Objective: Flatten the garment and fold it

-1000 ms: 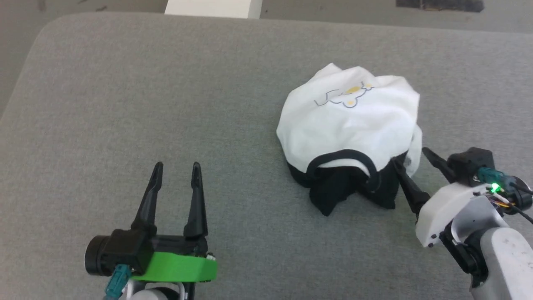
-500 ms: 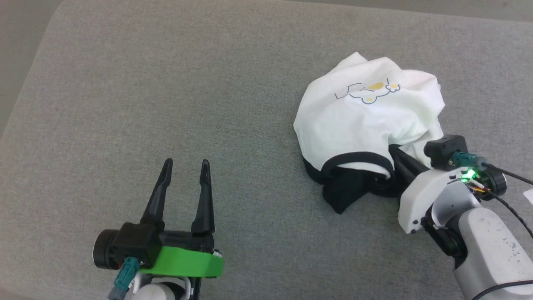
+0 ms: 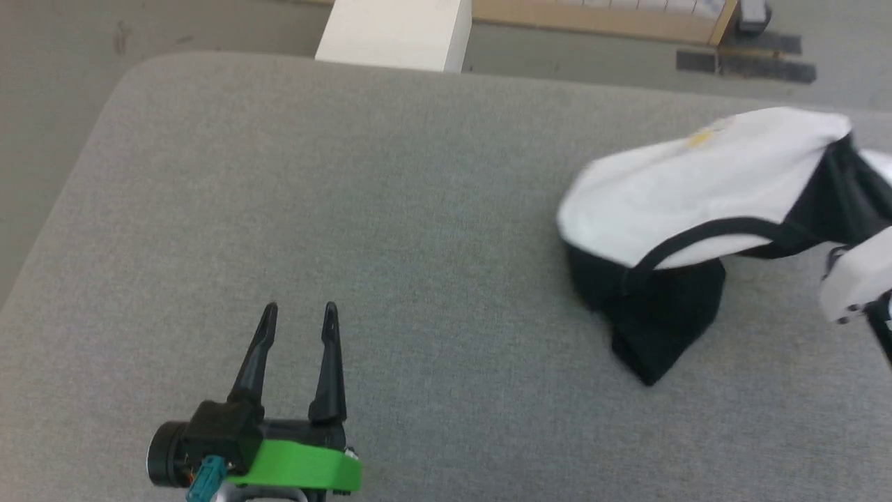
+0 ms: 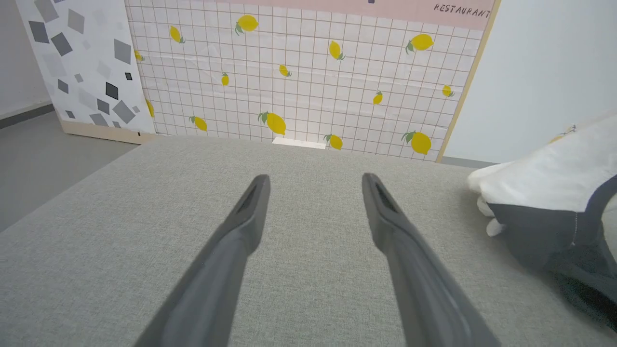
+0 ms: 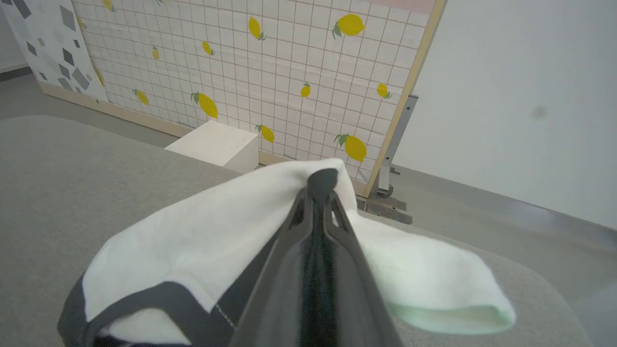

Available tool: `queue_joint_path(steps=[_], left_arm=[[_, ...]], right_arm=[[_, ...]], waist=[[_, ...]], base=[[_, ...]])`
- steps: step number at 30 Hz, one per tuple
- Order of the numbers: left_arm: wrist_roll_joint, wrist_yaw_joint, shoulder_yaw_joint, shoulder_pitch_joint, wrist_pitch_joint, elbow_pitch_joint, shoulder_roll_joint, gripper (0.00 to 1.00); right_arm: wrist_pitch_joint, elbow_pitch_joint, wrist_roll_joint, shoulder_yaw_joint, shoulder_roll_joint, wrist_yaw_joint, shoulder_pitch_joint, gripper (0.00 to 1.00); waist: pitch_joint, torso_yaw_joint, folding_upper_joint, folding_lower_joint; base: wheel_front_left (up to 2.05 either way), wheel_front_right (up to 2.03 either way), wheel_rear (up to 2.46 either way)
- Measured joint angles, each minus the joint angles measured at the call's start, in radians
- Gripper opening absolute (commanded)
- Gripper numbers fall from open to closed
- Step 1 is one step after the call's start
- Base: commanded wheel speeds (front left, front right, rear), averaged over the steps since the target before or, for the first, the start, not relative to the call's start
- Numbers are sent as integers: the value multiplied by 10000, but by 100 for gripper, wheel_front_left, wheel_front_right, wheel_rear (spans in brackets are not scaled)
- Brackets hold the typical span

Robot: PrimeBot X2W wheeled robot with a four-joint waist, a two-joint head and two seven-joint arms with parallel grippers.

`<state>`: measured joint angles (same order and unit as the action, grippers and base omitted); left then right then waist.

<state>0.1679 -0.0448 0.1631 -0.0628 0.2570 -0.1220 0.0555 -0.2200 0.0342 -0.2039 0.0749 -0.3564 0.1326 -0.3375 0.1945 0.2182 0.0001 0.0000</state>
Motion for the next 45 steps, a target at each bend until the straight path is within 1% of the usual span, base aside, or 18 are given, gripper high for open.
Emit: queue_joint_path(steps=[4,7,10,12,15,16,17,18,21,23,27,31,37,40,43,45], left_arm=[[-10,13,-94,-200,0,4,0,100],[-10,75,-90,-250,0,2,0,100],[-10,94,-86,-299,0,27,-2,100],[-10,146,-58,-305,0,79,-2,100],[-15,207,-4,-295,0,150,-2,100],[-35,247,0,-289,0,165,-4,100],[-58,263,4,-285,0,173,-4,100],[-90,263,8,-281,0,180,-6,100],[-98,265,0,-268,0,209,-6,100],[-98,265,-12,-267,0,222,-6,100],[-96,261,-40,-271,0,230,-6,100],[-90,247,-96,-274,0,207,-6,100],[-86,244,-100,-267,0,104,-6,100],[-84,230,-40,-209,0,96,-6,100],[-81,230,42,-104,0,100,-8,100],[-81,217,98,-34,0,96,-8,100]], right_arm=[[-744,-1185,326,109,-42,-2,264,0],[-970,-1634,499,-454,-69,-2,772,0],[-941,-1498,531,-1419,81,-4,1358,0],[-790,-1058,311,-2132,433,-2,1604,0],[-673,-280,-4,-3150,631,-4,1656,0],[-677,-36,-138,-3572,635,-4,1655,31],[-702,134,-272,-3881,625,-4,1654,80],[-702,303,-456,-4182,642,-2,1651,100],[-698,527,-1011,-4748,673,-2,1546,100],[-602,499,-1507,-4732,740,-2,1453,100],[-437,58,-1944,-4362,616,-2,1209,100],[-437,-796,-2266,-3547,568,-4,1139,100],[-698,-2023,-2082,-1755,585,-4,1156,100],[-834,-2399,-1383,-617,671,-4,1223,100],[-980,-2357,-817,305,761,-4,1491,100],[-1080,-2184,-556,625,807,-4,1682,100]], waist=[[-417,-74,0,0],[-611,-143,0,0],[-672,-247,0,0],[-655,-310,0,0],[-569,-326,0,0],[-536,-326,0,0],[-508,-324,0,0],[-479,-320,0,0],[-416,-316,0,0],[-410,-334,0,0],[-449,-391,0,0],[-484,-495,0,0],[-291,-571,0,0],[-98,-587,0,0],[104,-570,0,-1],[231,-543,0,0]], base=[[0,0,0],[0,0,0],[0,0,0],[0,0,0],[0,0,0],[0,0,0],[0,0,0],[0,0,0],[0,0,0],[0,0,0],[0,0,0],[0,0,0],[0,0,0],[0,0,0],[0,0,0],[0,0,0]])
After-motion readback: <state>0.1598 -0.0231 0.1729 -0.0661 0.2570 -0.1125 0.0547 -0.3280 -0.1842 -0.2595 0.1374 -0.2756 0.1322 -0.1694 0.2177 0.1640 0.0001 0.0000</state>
